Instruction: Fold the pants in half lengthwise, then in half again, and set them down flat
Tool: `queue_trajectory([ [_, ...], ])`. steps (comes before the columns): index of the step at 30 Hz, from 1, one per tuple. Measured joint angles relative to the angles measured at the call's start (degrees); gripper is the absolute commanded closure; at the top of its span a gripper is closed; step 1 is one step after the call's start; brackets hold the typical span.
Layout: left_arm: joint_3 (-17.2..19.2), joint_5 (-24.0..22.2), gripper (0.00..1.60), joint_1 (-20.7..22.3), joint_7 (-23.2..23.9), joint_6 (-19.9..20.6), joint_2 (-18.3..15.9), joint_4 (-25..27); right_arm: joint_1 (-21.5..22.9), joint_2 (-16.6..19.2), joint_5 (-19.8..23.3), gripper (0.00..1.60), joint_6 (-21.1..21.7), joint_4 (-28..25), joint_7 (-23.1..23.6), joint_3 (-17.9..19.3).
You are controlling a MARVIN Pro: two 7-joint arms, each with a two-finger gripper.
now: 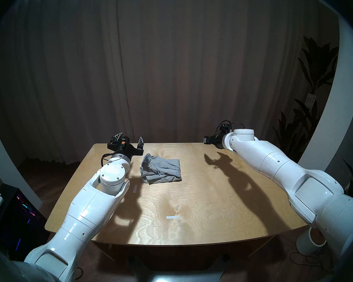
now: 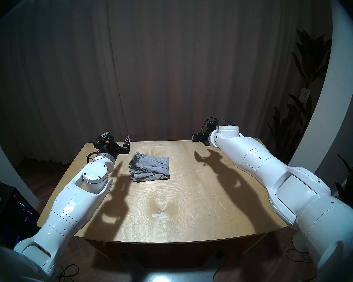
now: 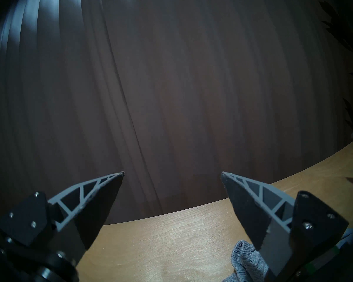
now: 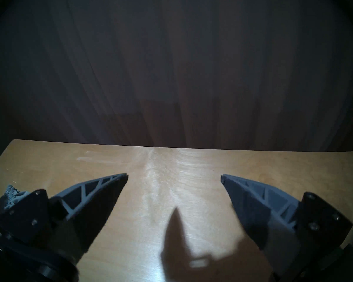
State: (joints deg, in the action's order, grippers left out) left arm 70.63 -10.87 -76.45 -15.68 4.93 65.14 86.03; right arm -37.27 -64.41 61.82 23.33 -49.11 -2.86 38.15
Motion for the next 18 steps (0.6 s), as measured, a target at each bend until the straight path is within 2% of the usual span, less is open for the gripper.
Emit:
queue_trajectory([
  [8,0.7,0.3,0.00,0.1,0.8,-0.7,-1.1,-1.1,-2.6,2.3,-2.2,0.00,-3.1,-3.4,-1.7,-1.2],
  [18,4.0,-2.1,0.00,0.2,2.7,-2.1,-2.4,-2.3,-5.6,5.1,-4.3,0.00,-8.0,-8.4,-3.9,-1.0],
])
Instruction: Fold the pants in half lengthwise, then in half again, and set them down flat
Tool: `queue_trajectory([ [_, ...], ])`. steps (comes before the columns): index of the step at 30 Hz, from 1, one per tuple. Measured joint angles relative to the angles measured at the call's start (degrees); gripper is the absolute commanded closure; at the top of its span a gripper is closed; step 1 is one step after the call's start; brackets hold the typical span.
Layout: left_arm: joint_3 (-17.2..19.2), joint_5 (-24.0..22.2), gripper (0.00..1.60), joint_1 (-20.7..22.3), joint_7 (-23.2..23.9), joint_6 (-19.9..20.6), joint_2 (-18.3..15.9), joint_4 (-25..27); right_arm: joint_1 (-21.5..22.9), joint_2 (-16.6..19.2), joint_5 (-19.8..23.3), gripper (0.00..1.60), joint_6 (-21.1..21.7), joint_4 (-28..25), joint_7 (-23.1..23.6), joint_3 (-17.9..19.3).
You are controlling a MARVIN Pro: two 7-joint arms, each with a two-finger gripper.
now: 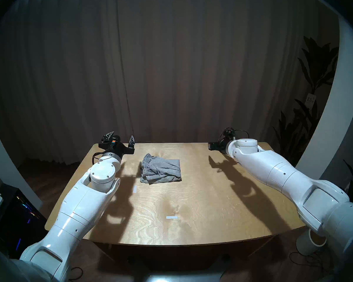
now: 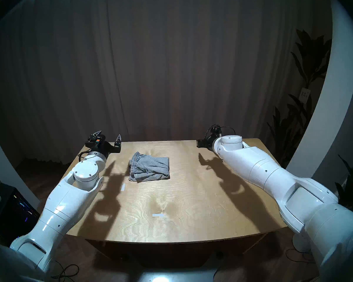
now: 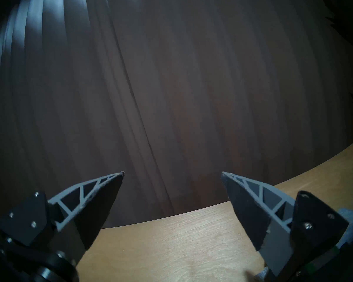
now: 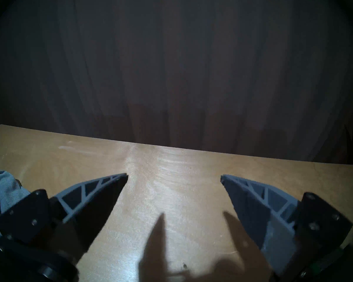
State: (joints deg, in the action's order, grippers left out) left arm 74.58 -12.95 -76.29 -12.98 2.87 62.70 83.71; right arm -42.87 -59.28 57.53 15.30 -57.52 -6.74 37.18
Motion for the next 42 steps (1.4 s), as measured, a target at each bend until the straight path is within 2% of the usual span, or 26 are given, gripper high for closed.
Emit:
queue_trajectory([
  [11,2.6,-4.2,0.00,-0.1,2.9,-1.7,-0.6,-1.4,-3.2,3.2,-2.3,0.00,-7.2,-6.8,-3.4,1.3],
  [19,3.8,-7.7,0.00,-0.4,6.0,-3.4,-0.6,-2.2,-7.0,6.0,-2.8,0.00,-13.3,-10.7,-8.2,3.5],
  [27,4.8,-11.9,0.00,-0.8,10.0,-5.8,-0.4,-3.1,-11.8,8.0,0.6,0.00,-20.0,-15.0,-12.6,7.8],
  [35,5.9,-16.9,0.00,-1.0,15.6,-9.0,0.5,-4.7,-15.7,10.0,4.2,0.00,-26.7,-21.0,-14.9,13.0],
  [38,6.4,-19.9,0.00,-0.8,19.5,-11.5,1.1,-7.2,-18.1,11.1,5.4,0.00,-30.0,-24.1,-15.5,14.4],
  [42,6.2,-20.9,0.00,-0.3,23.0,-14.6,1.4,-10.5,-20.6,12.0,6.2,0.00,-32.2,-26.0,-15.8,14.6],
])
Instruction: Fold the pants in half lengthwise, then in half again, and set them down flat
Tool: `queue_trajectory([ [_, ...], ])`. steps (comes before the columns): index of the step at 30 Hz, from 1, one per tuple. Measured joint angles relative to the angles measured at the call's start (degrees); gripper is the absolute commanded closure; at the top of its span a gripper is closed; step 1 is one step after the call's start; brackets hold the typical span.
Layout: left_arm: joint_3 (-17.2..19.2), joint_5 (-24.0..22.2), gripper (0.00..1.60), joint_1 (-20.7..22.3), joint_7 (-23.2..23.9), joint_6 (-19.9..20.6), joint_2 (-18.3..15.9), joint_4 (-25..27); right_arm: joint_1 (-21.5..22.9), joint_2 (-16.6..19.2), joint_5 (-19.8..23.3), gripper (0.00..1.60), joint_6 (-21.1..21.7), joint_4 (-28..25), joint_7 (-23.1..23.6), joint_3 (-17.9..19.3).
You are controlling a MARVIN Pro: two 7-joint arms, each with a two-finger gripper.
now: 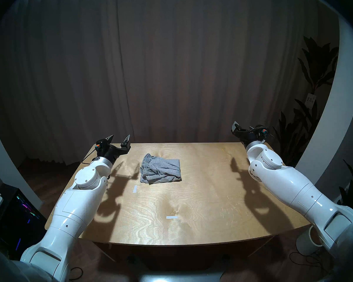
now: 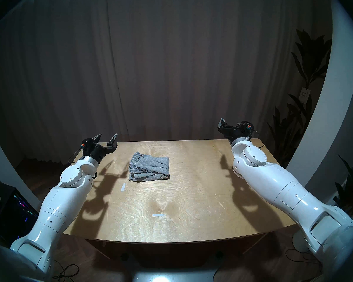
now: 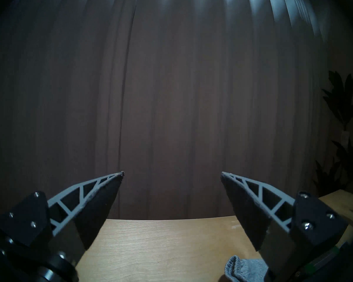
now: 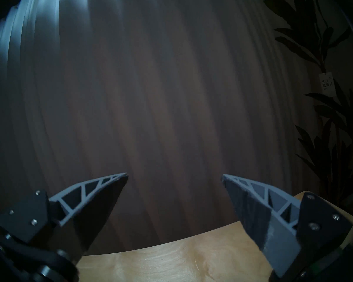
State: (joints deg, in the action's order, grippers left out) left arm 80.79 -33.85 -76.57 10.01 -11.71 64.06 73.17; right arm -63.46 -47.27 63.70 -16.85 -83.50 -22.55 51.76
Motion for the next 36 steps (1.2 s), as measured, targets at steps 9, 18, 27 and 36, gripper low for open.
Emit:
queue_trajectory([
  [9,-1.3,2.8,0.00,1.5,3.5,-6.4,0.9,-4.8,-0.6,-0.6,0.8,0.00,1.0,4.3,3.0,-2.1],
  [18,-0.8,3.9,0.00,1.7,4.1,-8.2,1.1,-4.7,3.9,-0.1,-0.2,0.00,7.1,7.8,11.9,-3.8],
  [27,-0.7,5.8,0.00,1.7,2.8,-8.3,0.8,-4.9,7.0,-0.9,-0.8,0.00,9.4,12.6,19.2,-4.3],
  [36,-0.6,7.4,0.00,1.7,0.8,-8.1,0.7,-4.9,7.6,-2.5,-0.8,0.00,9.5,14.6,20.9,-4.2],
])
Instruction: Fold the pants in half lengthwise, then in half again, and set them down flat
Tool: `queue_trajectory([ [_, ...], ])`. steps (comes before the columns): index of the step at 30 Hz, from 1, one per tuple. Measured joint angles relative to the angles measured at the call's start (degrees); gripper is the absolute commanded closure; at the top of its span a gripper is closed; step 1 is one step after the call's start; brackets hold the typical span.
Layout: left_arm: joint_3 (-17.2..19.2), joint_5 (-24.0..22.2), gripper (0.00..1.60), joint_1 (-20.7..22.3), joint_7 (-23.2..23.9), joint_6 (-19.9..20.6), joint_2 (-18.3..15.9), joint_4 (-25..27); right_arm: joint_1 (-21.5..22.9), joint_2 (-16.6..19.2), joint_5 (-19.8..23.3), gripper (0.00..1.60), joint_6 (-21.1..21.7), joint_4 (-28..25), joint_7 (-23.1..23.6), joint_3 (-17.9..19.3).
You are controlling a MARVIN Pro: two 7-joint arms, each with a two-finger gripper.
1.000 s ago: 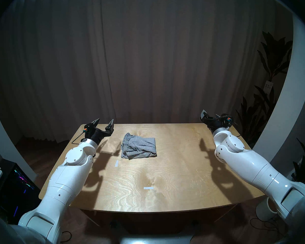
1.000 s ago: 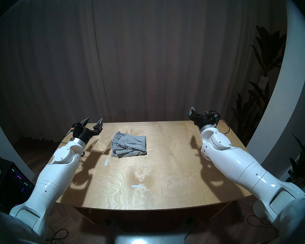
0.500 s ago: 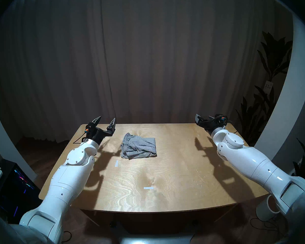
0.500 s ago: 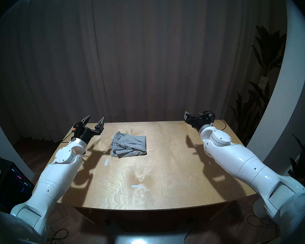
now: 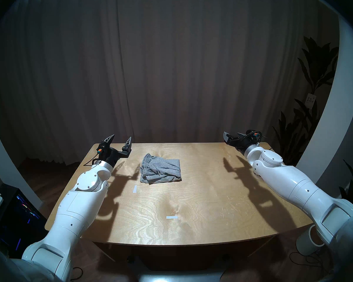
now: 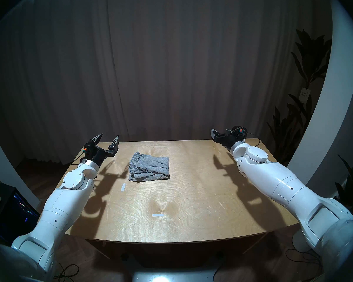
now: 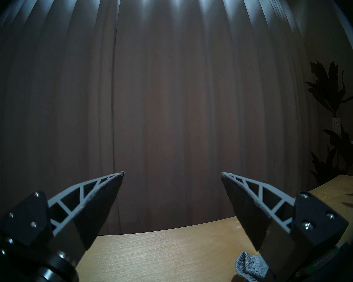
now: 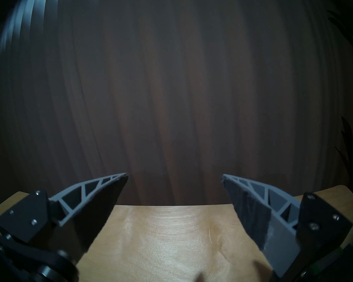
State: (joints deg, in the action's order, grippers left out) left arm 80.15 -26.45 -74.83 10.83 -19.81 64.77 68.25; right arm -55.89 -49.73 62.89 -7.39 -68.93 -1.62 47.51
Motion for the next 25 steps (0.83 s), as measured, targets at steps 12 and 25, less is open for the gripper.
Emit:
queue_trajectory([
  [12,0.0,0.7,0.00,0.0,-0.9,0.1,0.0,0.0,0.0,-0.9,1.2,0.00,0.0,-0.5,-1.0,0.3],
  [25,0.0,0.7,0.00,0.0,-0.8,0.2,0.0,0.0,0.0,-1.0,1.5,0.00,0.0,-0.6,-1.2,0.3],
])
